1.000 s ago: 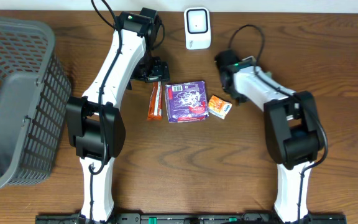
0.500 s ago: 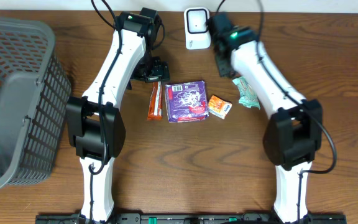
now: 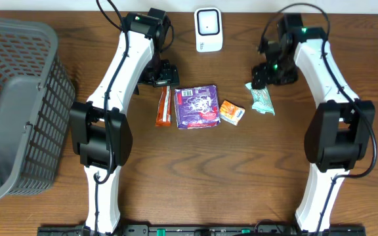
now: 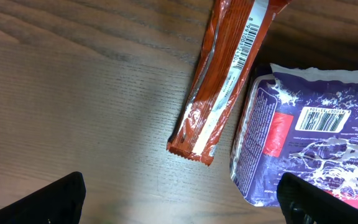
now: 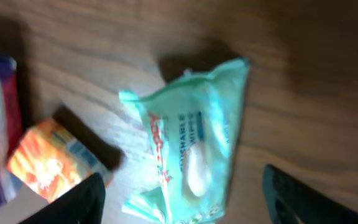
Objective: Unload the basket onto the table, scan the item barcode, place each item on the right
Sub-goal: 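Lift the green packet and hold its barcode under the scanner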
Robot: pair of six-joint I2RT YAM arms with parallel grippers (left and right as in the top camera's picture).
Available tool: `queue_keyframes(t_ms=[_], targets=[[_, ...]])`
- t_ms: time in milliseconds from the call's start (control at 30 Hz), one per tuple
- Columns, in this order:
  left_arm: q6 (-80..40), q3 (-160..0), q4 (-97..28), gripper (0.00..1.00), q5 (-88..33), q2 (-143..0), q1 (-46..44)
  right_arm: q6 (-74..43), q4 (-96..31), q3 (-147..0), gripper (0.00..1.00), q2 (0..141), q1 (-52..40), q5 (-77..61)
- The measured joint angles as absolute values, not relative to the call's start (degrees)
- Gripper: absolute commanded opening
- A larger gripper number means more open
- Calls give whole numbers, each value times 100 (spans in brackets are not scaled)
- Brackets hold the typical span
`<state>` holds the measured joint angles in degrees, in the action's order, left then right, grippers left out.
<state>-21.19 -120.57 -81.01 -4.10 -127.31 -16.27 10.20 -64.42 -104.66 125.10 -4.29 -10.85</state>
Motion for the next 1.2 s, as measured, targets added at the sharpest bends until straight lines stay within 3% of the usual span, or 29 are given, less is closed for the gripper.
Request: queue_keyframes(t_ms=[100,200,267,333,667,833,1200], targets=[[-2119,-12057,-8101,98,-410,-12731,-1627,1096,-5909,-9852,63,12510,-423,-1291],[-2119,-12057,-8101,98,-410,-12731,-1627,1131,-5441,-9365,35,12499,-436,-1328],[-2119,-12057,-8101,98,-410,-12731,-1627,1061,-5175,-9185,10,12422,-432,-1347],[-2119,-12057,-8101,98,-410,-12731,-1627,980,-5068,-9120,1,12385,-454,-1387],[-2119,-12057,-8101,98,-410,-12731,-1627,71,-4650,-10018,1,12468,-1094,-698],[-2119,-12057,-8101,98,-412,-12731,-1627,-115,-3288,-10790,1,12470,-1603,165],[-2119,-12057,-8099,98,-412,-12731,-1627,-106,-1087,-10842,1,12820,-2440,1695]])
